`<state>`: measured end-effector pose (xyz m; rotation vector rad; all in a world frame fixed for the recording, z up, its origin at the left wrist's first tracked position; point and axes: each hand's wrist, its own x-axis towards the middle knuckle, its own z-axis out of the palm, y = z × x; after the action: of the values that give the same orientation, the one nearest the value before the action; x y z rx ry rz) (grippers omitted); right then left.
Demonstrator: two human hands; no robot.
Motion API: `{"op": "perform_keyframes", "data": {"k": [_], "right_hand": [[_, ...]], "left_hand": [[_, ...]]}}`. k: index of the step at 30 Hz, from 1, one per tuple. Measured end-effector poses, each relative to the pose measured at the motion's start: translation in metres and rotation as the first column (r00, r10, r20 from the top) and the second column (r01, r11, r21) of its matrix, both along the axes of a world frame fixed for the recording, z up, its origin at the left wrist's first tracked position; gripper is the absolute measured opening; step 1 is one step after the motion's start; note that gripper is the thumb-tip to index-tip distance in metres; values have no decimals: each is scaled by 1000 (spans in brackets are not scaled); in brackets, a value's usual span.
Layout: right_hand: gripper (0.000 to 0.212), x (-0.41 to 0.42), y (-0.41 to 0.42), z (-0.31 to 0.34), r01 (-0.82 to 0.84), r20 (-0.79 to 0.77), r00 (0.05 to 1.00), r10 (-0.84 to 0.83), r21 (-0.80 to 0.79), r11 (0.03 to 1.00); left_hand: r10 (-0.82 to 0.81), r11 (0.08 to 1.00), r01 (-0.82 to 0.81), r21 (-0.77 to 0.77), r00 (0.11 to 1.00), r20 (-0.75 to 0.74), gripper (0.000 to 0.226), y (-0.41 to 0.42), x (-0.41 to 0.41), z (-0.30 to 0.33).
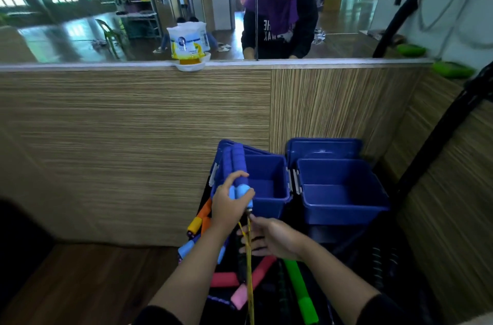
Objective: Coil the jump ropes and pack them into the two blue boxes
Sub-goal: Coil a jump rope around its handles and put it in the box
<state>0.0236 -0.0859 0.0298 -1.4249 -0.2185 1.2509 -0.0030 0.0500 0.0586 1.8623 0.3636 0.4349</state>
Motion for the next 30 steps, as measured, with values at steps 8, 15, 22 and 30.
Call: {"op": "perform_keyframes", "data": {"k": [8,15,22,30], "right_hand": [[24,7,0,16,56,237,970,-62,32,998],[29,17,9,10,192,346,921,-178,-6,981],[32,17,9,6,238,320,911,-260,107,965],[34,24,2,4,336,260,891,-371,171,926]], "left_hand": [[66,993,-70,-97,997,-48,27,29,-5,-14],[47,977,-57,-204,998,-52,27,7,-1,-21],[68,903,-59,-425,998,7,25,-20,6,-23],[-54,870,59,-489,998,25,51,-20,10,-31]]}}
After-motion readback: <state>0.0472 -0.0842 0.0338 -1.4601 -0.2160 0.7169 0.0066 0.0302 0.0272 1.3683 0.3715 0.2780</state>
